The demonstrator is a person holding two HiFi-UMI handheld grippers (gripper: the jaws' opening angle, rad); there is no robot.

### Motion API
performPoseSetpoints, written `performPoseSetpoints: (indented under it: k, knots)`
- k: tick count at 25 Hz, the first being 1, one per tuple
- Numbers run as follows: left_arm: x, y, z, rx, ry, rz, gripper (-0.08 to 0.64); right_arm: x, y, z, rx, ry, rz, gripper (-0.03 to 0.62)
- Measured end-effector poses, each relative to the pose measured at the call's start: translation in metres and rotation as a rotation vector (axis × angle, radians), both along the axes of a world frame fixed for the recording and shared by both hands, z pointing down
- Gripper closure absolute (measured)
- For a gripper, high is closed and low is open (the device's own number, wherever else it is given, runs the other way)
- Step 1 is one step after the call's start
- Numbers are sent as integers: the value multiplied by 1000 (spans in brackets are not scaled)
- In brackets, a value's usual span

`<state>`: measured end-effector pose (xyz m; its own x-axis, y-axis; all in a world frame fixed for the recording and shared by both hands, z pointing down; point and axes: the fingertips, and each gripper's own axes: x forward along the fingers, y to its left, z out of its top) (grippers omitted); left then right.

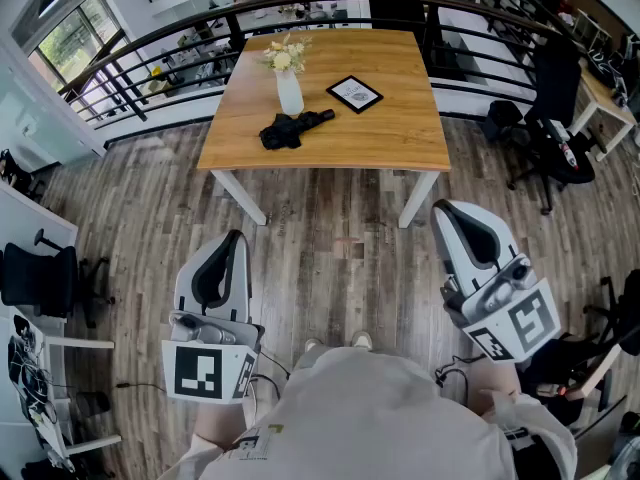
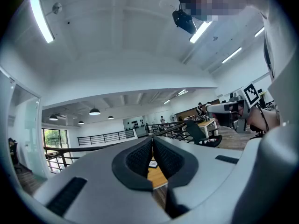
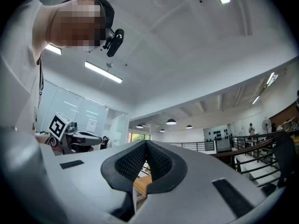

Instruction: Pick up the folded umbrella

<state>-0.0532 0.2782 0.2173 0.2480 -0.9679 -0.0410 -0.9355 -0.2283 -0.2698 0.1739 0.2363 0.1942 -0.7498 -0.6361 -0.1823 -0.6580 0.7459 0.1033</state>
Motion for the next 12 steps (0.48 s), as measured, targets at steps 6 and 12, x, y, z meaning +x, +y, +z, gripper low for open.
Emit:
performPoseSetpoints:
  k: [6,12]
  knots:
    - [13,-4,-4,8,7,38,540,4,-3,1,-18,-14,-28,563]
    - [21,-10,-1,-10,21,36,540,17,-9,7,-33,-24,-25,563]
